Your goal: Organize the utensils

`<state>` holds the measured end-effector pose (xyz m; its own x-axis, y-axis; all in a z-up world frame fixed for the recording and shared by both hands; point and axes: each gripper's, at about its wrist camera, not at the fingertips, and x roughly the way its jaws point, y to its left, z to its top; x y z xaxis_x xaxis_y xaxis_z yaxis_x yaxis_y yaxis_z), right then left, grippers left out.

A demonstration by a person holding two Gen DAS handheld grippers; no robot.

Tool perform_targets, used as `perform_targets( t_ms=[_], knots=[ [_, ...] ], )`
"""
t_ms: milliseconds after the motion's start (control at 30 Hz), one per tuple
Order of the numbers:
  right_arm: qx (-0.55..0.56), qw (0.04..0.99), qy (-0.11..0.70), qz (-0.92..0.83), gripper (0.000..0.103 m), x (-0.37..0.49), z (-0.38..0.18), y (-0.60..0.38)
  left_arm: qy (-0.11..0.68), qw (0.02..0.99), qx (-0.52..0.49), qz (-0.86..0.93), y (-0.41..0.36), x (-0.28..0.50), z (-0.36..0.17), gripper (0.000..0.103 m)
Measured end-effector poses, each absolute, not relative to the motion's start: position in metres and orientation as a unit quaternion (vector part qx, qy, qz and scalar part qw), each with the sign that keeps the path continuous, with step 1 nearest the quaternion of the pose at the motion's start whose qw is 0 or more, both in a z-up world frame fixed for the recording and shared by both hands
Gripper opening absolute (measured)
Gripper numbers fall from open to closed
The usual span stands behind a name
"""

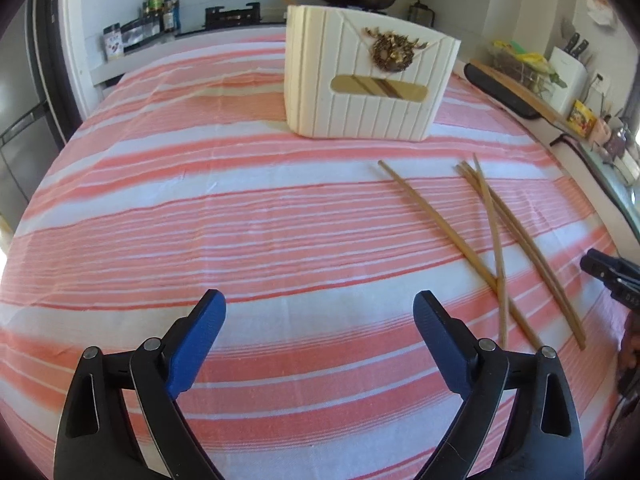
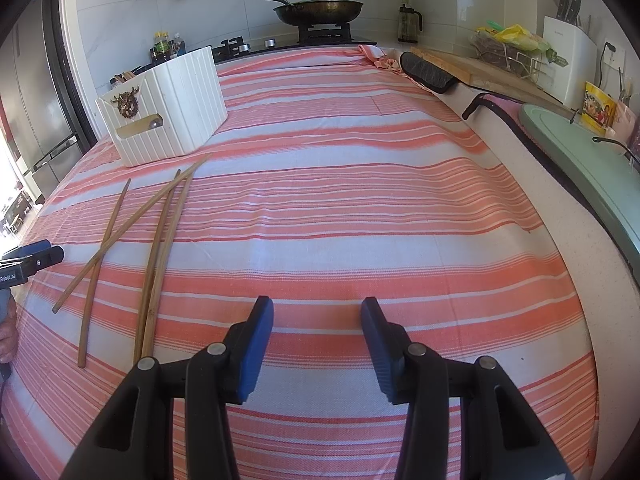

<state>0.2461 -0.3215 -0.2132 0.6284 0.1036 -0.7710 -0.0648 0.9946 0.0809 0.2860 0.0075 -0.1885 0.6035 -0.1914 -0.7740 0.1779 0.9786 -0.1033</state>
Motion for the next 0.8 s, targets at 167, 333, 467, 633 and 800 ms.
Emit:
perform_targets(
  t_ms=[167,333,467,633,800],
  knots=[
    [0.020,0.901,0.431,0.045,0.047,0.247,-0.214,-0.321,0.419,0.885,0.010,-0.201,-0.032,0.286,-0.152,0.096],
    [0.021,0.901,0.431,0.045,0.047,0.247,-0.214,-0.320,0.431,0.855,0.108,-0.265,-0.101,0.293,-0.155,0.095],
    [0.019,0.901,0.431,0.044,0.047,0.248,-0.215,-0.320,0.458,0.830,0.168,-0.270,-0.139,0.312,-0.175,0.080],
    [0.017,0.902,0.430,0.042,0.047,0.247,-0.215,-0.319,0.490,0.814,0.188,-0.248,-0.156,0.333,-0.193,0.047],
    [0.019,0.901,0.430,0.043,0.047,0.247,-0.215,-0.320,0.488,0.827,0.144,-0.240,-0.147,0.331,-0.187,0.005]
  ],
)
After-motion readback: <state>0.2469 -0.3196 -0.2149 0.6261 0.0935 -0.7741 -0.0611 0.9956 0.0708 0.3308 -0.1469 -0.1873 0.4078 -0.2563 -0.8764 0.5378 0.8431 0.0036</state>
